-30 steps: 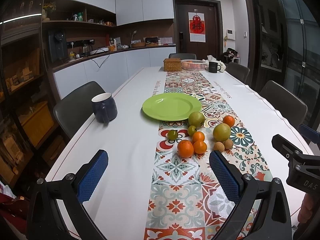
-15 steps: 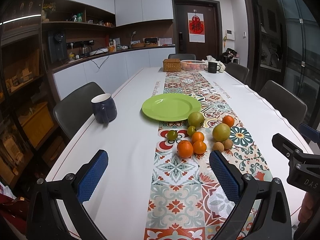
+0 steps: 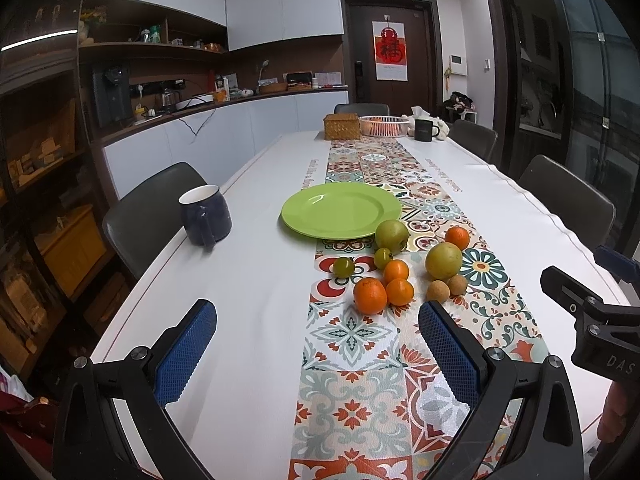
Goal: Organize fruits
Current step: 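Move left tool toward an orange while right tool approaches a small brown fruit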
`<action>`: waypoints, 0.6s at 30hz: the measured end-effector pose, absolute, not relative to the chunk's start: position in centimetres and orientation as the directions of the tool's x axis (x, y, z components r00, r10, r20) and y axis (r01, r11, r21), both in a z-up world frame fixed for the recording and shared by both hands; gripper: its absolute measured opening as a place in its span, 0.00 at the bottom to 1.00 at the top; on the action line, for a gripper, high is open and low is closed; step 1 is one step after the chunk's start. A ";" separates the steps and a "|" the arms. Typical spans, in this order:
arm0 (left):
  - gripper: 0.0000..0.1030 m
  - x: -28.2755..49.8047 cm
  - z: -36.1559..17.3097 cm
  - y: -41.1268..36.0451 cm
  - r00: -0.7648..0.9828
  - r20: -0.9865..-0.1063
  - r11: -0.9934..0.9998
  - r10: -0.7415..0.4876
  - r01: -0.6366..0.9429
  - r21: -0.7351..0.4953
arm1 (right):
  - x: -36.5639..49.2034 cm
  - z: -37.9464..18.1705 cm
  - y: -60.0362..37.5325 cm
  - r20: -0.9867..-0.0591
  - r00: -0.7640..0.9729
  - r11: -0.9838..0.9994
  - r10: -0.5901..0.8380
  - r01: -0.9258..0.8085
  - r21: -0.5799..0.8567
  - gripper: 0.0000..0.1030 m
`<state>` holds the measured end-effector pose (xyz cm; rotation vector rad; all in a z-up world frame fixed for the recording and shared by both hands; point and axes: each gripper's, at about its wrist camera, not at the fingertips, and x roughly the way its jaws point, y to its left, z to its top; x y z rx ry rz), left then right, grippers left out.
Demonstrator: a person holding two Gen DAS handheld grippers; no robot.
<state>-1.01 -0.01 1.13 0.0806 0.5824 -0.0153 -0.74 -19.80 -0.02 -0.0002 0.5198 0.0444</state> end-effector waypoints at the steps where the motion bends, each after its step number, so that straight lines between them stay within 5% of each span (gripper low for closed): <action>1: 1.00 -0.9 1.0 0.0 0.835 -0.550 0.996 0.008 0.041 0.077 | -0.5 -0.2 -19.9 -0.502 0.864 0.999 0.044 -0.043 0.013 0.99; 9: 0.96 1.7 -0.4 -0.2 0.815 -0.580 0.992 -0.001 0.073 0.100 | 2.3 -1.6 -19.4 -0.557 0.829 0.997 0.061 -0.078 -0.006 0.99; 18: 0.87 5.2 -2.9 -1.3 0.776 -0.630 0.981 -0.033 0.145 0.128 | 5.9 -4.5 -19.0 -0.645 0.761 0.990 0.072 -0.131 -0.044 0.84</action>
